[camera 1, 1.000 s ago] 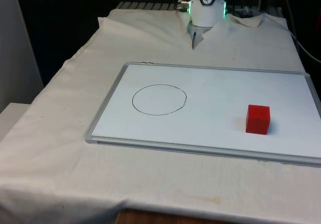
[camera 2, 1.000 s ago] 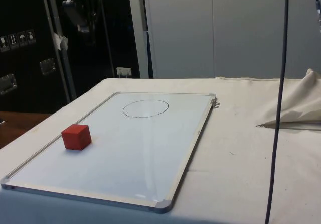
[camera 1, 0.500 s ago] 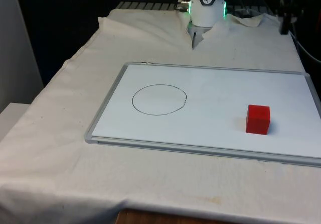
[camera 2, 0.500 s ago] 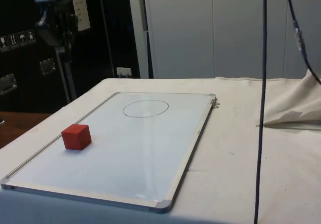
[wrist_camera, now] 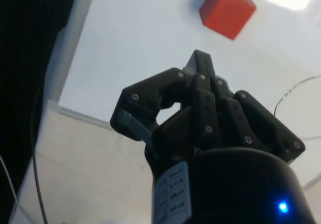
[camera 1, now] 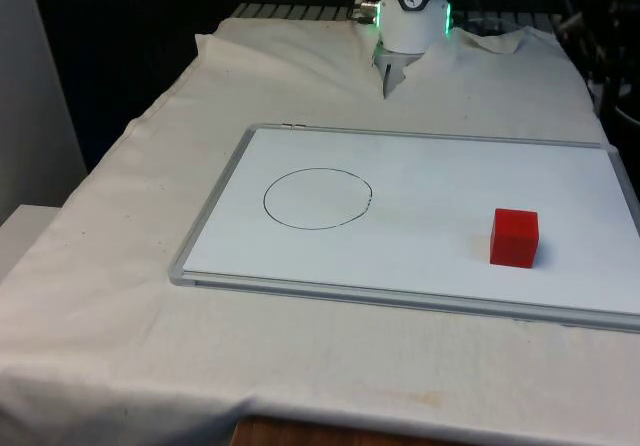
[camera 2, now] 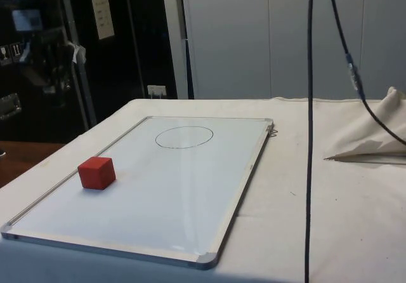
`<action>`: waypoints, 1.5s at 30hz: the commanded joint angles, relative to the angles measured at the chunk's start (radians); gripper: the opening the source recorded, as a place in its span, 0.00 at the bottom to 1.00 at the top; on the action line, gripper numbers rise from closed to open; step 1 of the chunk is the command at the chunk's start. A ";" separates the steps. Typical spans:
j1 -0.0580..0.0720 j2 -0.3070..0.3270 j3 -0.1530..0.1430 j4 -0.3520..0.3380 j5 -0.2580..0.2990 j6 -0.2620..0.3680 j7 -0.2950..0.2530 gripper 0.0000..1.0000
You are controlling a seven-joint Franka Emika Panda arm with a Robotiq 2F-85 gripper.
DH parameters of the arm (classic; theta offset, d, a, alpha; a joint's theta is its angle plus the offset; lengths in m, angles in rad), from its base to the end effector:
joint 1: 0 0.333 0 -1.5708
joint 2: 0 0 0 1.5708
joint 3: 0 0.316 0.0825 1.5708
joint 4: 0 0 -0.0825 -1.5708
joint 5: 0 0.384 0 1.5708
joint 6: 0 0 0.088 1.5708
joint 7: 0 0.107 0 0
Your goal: Push the cube into the marked area.
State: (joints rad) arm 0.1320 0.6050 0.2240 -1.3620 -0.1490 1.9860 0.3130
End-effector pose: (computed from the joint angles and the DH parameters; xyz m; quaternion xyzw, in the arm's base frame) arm 0.6920 0.2116 0.3762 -0.9994 -0.0301 -0.0180 0.0003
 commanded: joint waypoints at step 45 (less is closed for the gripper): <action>0.038 0.324 -0.006 0.156 -0.031 0.131 0.072 0.00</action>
State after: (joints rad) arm 0.1700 0.9240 0.2240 -1.2080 -0.1750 2.1210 0.3840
